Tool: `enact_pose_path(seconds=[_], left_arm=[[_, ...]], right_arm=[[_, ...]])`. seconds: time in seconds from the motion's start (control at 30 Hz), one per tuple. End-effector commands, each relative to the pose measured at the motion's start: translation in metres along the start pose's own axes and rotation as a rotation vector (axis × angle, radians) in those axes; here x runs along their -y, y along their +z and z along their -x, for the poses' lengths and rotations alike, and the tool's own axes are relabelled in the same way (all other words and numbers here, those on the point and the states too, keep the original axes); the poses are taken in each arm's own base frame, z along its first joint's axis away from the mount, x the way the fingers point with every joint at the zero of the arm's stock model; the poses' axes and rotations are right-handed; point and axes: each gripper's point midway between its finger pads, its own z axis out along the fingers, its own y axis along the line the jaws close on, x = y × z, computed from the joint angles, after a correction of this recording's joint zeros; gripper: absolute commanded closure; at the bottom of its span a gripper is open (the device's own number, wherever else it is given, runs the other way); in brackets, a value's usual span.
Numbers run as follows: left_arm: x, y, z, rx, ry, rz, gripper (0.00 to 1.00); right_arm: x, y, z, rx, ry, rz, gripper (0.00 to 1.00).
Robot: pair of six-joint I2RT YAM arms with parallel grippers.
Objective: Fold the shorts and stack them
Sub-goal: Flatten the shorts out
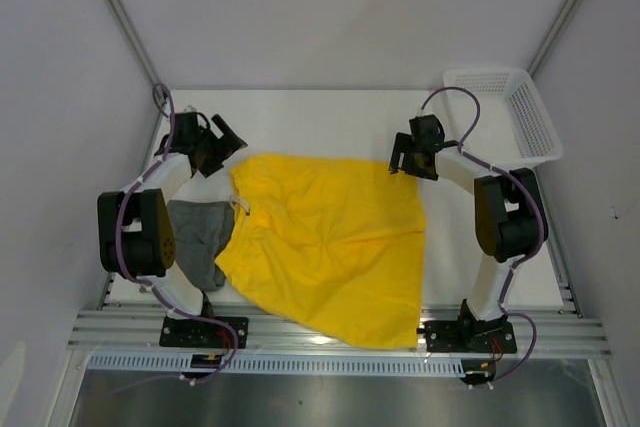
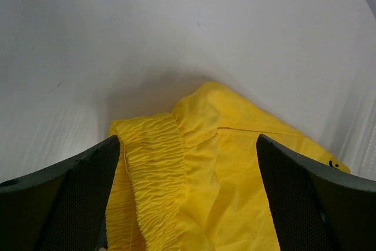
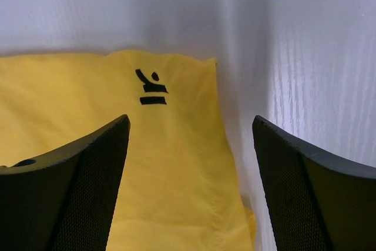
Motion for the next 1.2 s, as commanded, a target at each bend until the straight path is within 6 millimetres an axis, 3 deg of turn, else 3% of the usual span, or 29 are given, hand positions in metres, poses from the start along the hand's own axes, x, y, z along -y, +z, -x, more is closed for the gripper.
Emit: enact_pose_path(seconds=[0.0, 0.07, 0.27, 0.4, 0.5, 0.7, 0.8, 0.97, 1.07, 1.1, 1.13, 1.17], left_arm=[[0.017, 0.007, 0.012, 0.019, 0.052, -0.040, 0.02], [0.021, 0.012, 0.011, 0.009, 0.060, -0.050, 0.04], [0.016, 0.031, 0.001, -0.044, 0.055, -0.052, 0.16], [0.016, 0.037, 0.000, -0.053, 0.059, -0.052, 0.22], [0.012, 0.038, -0.007, -0.080, 0.060, -0.044, 0.26], [0.009, 0.033, -0.008, -0.063, 0.064, -0.038, 0.25], [0.012, 0.038, -0.010, -0.085, 0.065, -0.054, 0.31], [0.026, 0.049, 0.001, -0.072, 0.055, -0.092, 0.37], [0.033, 0.054, 0.009, -0.068, 0.055, -0.090, 0.36], [0.046, 0.053, 0.022, -0.045, 0.067, -0.108, 0.34], [0.045, 0.055, 0.017, -0.069, 0.075, -0.096, 0.32], [0.047, 0.055, 0.016, -0.075, 0.085, -0.095, 0.31]], right_arm=[[0.000, 0.006, 0.021, 0.039, -0.014, 0.001, 0.15], [-0.004, 0.008, 0.026, 0.047, -0.014, 0.015, 0.20], [-0.018, 0.021, 0.032, 0.036, -0.034, 0.088, 0.52], [-0.022, 0.030, 0.039, 0.034, -0.017, 0.131, 0.87], [-0.020, 0.035, 0.051, 0.058, 0.011, 0.138, 1.00], [0.001, 0.048, 0.079, 0.111, 0.101, 0.109, 1.00], [0.010, 0.050, 0.105, 0.161, 0.146, 0.109, 1.00], [0.017, 0.053, 0.139, 0.227, 0.176, 0.102, 1.00], [0.021, 0.059, 0.159, 0.270, 0.186, 0.073, 1.00], [0.022, 0.061, 0.163, 0.280, 0.186, 0.065, 1.00], [0.024, 0.067, 0.163, 0.280, 0.187, 0.053, 1.00], [0.022, 0.066, 0.175, 0.305, 0.189, 0.059, 1.00]])
